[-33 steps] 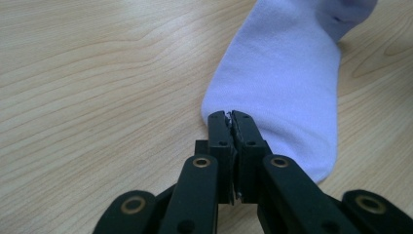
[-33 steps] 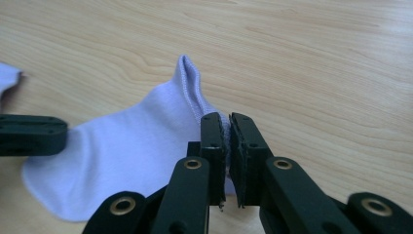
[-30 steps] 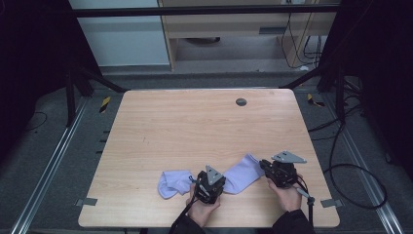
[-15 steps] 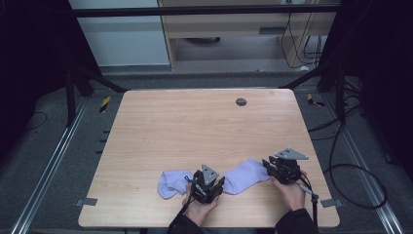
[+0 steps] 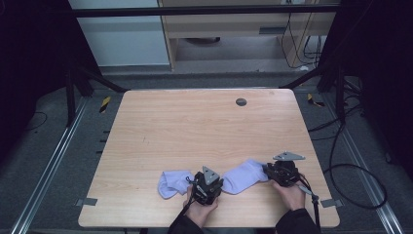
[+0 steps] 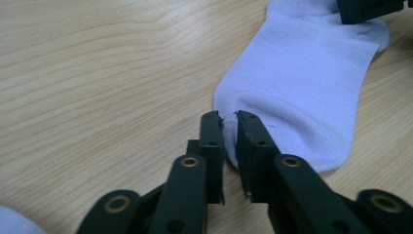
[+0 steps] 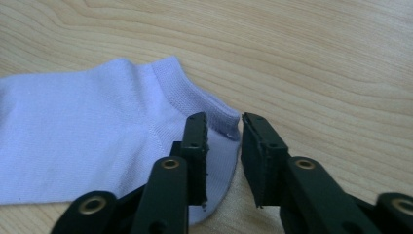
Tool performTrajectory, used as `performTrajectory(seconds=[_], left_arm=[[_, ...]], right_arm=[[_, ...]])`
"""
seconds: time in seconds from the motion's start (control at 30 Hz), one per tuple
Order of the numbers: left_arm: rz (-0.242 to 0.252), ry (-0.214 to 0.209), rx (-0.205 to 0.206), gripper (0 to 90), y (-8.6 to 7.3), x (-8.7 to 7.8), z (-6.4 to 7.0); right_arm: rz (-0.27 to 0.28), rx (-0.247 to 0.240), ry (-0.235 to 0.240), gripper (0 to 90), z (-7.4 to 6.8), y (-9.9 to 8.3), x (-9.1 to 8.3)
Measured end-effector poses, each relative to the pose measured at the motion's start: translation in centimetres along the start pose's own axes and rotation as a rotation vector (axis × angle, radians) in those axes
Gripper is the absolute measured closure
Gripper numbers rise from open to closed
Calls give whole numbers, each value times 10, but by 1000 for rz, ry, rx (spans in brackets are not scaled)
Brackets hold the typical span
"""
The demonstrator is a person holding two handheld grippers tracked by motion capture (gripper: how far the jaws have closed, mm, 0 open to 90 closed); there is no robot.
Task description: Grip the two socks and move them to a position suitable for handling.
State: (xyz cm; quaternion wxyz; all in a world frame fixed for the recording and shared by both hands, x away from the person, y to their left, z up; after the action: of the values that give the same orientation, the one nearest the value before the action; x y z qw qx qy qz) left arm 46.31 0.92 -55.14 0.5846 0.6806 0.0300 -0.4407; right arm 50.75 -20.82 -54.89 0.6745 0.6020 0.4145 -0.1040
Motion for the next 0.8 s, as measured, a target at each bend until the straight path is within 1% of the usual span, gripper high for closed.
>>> performTrajectory(seconds=[0.03, 0.07, 0.13, 0.23, 0.27, 0.3, 0.37, 0.43, 0.47, 0.5, 0.53, 0.57, 0.6, 0.63, 0.67, 0.7, 0.73, 0.77, 0.8], left_arm=[[0, 0, 0, 851, 0, 0, 0], [1, -2, -2, 851, 0, 0, 0], [4, -2, 0, 878, 2, 1, 0], [12, -3, -2, 883, 5, 0, 0], [18, -2, 0, 883, 6, -1, 0], [25, -1, 1, 883, 8, -1, -1], [33, -1, -1, 884, 13, -2, -2], [39, -5, 0, 885, 18, -2, -2], [44, -10, 8, 885, 23, 1, -1], [44, -10, 8, 885, 23, 1, -1], [40, -15, 11, 885, 24, 2, 0], [34, -17, 16, 885, 25, 4, 2], [31, -26, 19, 884, 25, 7, 4], [28, -32, 25, 884, 25, 10, 6], [19, -32, 37, 884, 24, 12, 8], [18, -31, 37, 882, 23, 15, 10], [8, -32, 44, 879, 22, 17, 11], [7, -33, 47, 879, 22, 19, 12], [5, -31, 51, 872, 21, 20, 13]], right_arm=[[0, 0, 0, 758, 0, 0, 0], [0, -5, -4, 784, 0, 0, 0], [-16, 12, -8, 875, -1, 0, -1], [-9, 8, -9, 881, -3, 1, -3], [9, 4, -8, 882, -5, 3, -8], [9, 4, -8, 882, -5, 3, -8], [31, 8, -3, 881, -8, 4, -16], [42, -5, -15, 880, -10, 4, -25], [48, 5, -31, 879, -11, 1, -33], [48, 5, -31, 879, -11, 1, -33], [53, 8, -34, 878, -11, -1, -37], [58, 10, -49, 877, -9, -3, -40], [57, 19, -59, 876, -9, -5, -43], [52, 16, -71, 876, -6, -8, -45], [46, 28, -76, 875, -5, -11, -46], [38, 29, -83, 875, -3, -14, -47], [17, 45, -85, 871, 0, -21, -47], [17, 45, -85, 871, 0, -21, -47], [6, 50, -85, 865, 1, -23, -47]])
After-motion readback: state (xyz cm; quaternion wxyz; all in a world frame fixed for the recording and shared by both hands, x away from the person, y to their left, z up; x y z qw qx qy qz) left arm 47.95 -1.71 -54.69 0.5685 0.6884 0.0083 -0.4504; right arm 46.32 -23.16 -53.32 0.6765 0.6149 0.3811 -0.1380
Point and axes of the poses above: each handheld gripper's, and its own axes: x roughly forward along the jaws, y roughly out of its top, z roughly to its right, the point moved 7 cm from there along x, roughly forward along the jaws, and after that the axes turned 1 degree about y, right-handed, at the moved point
